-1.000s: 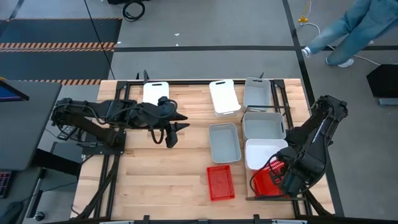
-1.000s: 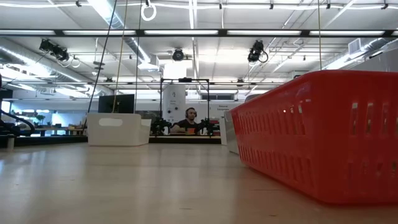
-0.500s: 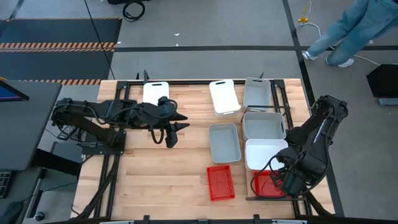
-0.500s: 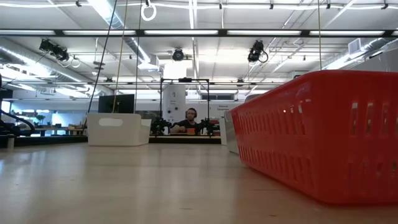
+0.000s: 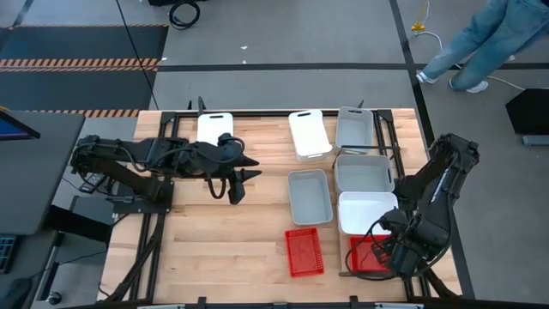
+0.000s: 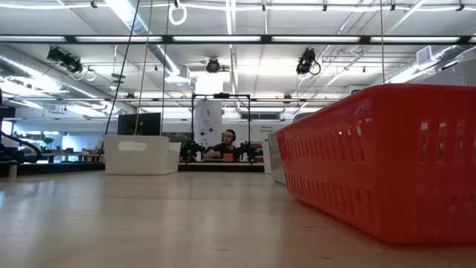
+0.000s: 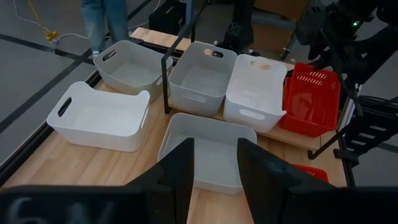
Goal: Stack baskets on shelf by color
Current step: Stack the top red bin on top of the red bin on the shelf, then stack the bottom gray bin on top of the gray bin on the shelf
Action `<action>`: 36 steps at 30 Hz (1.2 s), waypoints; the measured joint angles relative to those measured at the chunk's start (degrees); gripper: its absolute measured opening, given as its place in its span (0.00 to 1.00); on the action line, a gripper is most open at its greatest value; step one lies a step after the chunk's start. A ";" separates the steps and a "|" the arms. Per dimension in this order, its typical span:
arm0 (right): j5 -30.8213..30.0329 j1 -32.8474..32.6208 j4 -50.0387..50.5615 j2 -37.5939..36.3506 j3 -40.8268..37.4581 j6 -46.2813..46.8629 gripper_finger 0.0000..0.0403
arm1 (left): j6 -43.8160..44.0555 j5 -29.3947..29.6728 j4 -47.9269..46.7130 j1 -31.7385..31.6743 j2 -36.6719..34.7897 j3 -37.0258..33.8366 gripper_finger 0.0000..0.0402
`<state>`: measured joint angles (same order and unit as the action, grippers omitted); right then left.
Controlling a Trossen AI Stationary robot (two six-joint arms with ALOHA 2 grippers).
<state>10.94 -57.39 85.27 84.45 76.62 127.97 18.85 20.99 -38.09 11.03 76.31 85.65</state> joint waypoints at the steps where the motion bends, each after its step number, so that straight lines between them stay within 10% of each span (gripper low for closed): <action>1: 0.09 0.02 -0.33 0.35 0.00 0.01 0.41 | 0.00 -0.02 0.02 0.12 0.00 0.00 0.32; 36: 0.59 -1.46 0.18 4.34 -0.02 2.42 0.19 | 1.12 -0.02 0.20 2.01 0.00 0.00 0.32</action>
<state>11.53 -58.85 85.45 88.78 76.60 130.39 19.97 20.97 -37.89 13.04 76.31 85.65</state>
